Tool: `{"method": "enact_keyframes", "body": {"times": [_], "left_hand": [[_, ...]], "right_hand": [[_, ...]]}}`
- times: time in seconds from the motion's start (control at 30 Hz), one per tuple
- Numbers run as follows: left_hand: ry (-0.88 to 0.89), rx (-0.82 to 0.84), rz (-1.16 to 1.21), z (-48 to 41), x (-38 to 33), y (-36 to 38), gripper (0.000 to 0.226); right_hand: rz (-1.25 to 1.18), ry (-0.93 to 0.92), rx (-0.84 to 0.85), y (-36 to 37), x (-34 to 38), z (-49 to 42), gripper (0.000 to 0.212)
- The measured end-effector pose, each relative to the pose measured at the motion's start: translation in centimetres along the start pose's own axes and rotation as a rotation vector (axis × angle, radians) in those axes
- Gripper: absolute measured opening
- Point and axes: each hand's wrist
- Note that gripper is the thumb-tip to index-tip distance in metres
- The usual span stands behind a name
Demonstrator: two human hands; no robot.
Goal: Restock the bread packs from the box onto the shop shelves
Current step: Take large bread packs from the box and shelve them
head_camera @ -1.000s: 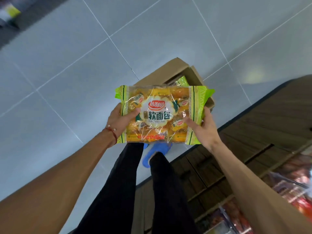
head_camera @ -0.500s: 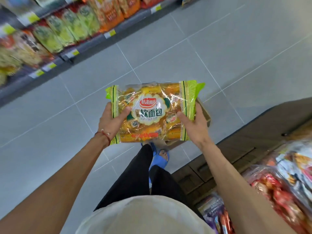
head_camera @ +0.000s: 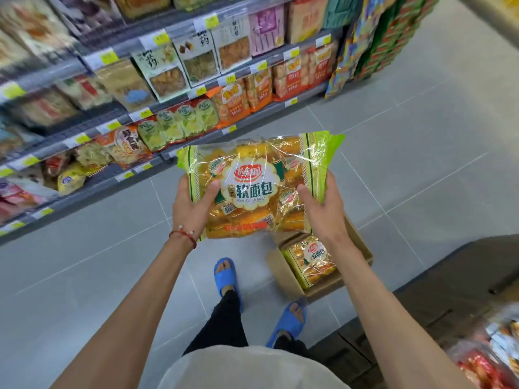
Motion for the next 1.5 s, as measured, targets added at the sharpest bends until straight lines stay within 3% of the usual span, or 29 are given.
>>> {"method": "enact_keyframes", "body": {"times": [0.1, 0.23, 0.33, 0.47, 0.6, 0.7, 0.8, 0.97, 1.23, 1.4, 1.5], "left_hand": [[0.028, -0.020, 0.011, -3.3, -2.8, -2.2, 0.062], [0.066, 0.005, -0.012, -8.8, -5.8, -5.6, 0.079], [0.120, -0.004, -0.038, -12.6, -7.9, -7.6, 0.088], [0.157, -0.029, -0.037, -16.6, -11.3, -8.8, 0.094], [0.229, -0.045, -0.004, -21.1, -15.6, -8.6, 0.094], [0.258, -0.053, 0.012, -24.9, -18.9, -7.6, 0.095], [0.299, -0.088, 0.034, -28.9, -22.1, -6.1, 0.095], [0.351, -0.174, 0.046, -34.9, -29.0, -1.8, 0.091], [0.408, -0.282, 0.048, -43.8, -38.8, 5.5, 0.088], [0.432, -0.340, 0.095, -49.9, -43.7, 9.6, 0.083], [0.481, -0.378, 0.127, -53.2, -47.0, 11.8, 0.074]], "right_hand": [[0.009, -0.025, -0.034, 3.0, 3.2, -2.2, 0.068], [0.002, -0.089, -0.070, 6.5, 8.1, -4.8, 0.041], [-0.031, -0.123, -0.115, 8.4, 11.7, -6.7, 0.045], [-0.064, -0.165, -0.140, 10.0, 15.8, -10.6, 0.033], [-0.102, -0.230, -0.162, 10.4, 19.4, -15.6, 0.038], [-0.101, -0.270, -0.166, 10.2, 21.9, -20.3, 0.046], [-0.060, -0.244, -0.159, 9.4, 24.6, -25.5, 0.070], [-0.048, -0.314, -0.153, 7.1, 28.5, -35.3, 0.083], [-0.077, -0.354, -0.108, 2.0, 34.0, -48.4, 0.082], [-0.099, -0.502, -0.109, -0.7, 38.6, -56.7, 0.048], [-0.097, -0.547, -0.100, -1.6, 40.6, -62.4, 0.057]]}}
Point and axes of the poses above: each hand's wrist, its own z-axis away from the middle knuckle, its own y-axis out of the palm, x = y × z, and after that the axes turned 5 degrees about z, right-handed
